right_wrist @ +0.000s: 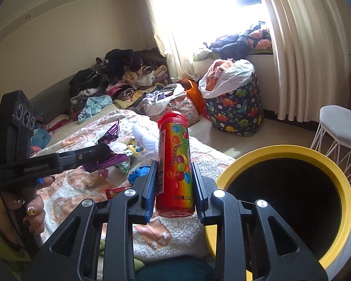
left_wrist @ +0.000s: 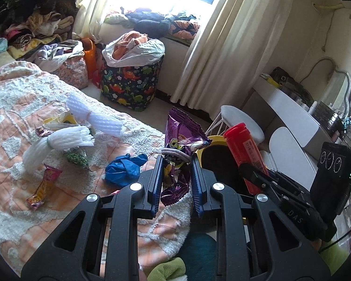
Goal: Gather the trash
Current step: 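Carry the wrappers and candy tube over the yellow bin with both grippers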
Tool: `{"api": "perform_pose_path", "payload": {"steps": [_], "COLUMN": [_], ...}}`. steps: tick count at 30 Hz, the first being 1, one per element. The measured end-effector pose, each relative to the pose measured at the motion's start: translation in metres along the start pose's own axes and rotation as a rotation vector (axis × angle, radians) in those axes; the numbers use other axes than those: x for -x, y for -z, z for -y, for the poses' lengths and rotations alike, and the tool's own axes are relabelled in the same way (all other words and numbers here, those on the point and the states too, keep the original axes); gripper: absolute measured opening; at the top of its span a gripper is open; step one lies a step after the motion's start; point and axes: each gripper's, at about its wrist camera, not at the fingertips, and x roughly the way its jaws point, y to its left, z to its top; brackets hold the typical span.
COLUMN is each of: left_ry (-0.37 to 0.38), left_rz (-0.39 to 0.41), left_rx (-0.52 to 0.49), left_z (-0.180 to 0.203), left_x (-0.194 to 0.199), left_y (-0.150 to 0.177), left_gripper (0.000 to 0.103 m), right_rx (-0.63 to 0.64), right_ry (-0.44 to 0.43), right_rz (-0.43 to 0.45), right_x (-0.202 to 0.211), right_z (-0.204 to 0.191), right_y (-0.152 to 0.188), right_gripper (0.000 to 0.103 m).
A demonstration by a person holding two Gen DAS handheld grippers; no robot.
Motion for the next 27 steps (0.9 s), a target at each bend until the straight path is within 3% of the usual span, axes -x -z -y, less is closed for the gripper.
{"api": "perform_pose_path", "payload": {"steps": [27], "left_ry": [0.106], "left_rz": [-0.091], "left_rx": [-0.134], "left_z": [0.066], "left_x": [-0.041], "left_y": [0.015], "left_gripper": [0.017], "right_rx": [-0.204], "right_ry": [0.234], "right_rz": [0.031], "right_x": [0.017], "right_z": [0.081], "right_y": [0.006], "right_gripper": [0.026]}}
